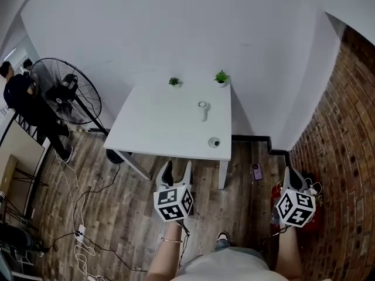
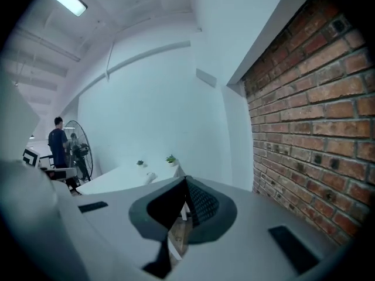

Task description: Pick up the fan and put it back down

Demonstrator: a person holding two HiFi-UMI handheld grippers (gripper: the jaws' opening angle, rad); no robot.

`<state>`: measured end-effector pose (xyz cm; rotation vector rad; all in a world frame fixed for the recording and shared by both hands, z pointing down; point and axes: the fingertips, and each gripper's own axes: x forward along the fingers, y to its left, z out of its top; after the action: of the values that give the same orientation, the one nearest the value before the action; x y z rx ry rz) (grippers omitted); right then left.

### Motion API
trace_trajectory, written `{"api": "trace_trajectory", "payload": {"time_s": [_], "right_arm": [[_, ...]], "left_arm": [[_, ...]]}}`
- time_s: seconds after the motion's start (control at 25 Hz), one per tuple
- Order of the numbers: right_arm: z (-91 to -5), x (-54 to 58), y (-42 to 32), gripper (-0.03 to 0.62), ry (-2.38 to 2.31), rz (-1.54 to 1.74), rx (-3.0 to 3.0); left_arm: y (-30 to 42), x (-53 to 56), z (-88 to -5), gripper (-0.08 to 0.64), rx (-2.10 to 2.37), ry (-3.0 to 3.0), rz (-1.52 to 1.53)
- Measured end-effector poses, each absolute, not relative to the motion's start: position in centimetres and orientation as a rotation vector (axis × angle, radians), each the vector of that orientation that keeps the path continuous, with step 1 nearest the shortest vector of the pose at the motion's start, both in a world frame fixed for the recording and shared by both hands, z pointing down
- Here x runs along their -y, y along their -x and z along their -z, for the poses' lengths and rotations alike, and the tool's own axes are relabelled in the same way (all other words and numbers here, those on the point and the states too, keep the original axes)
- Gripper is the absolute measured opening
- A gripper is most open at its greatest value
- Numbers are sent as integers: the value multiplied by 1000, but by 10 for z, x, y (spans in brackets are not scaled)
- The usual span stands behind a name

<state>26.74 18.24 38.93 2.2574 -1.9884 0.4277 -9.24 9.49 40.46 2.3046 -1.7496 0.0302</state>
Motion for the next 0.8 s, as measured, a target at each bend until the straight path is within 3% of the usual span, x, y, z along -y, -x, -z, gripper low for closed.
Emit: {"api": "trace_trajectory", "payload": {"time_s": [0.8], "right_arm": [[-426,-66,-308,1,-2233,-556,1980]], "left_arm": [[46,29,-420,247,1714,-2305,-80]]}}
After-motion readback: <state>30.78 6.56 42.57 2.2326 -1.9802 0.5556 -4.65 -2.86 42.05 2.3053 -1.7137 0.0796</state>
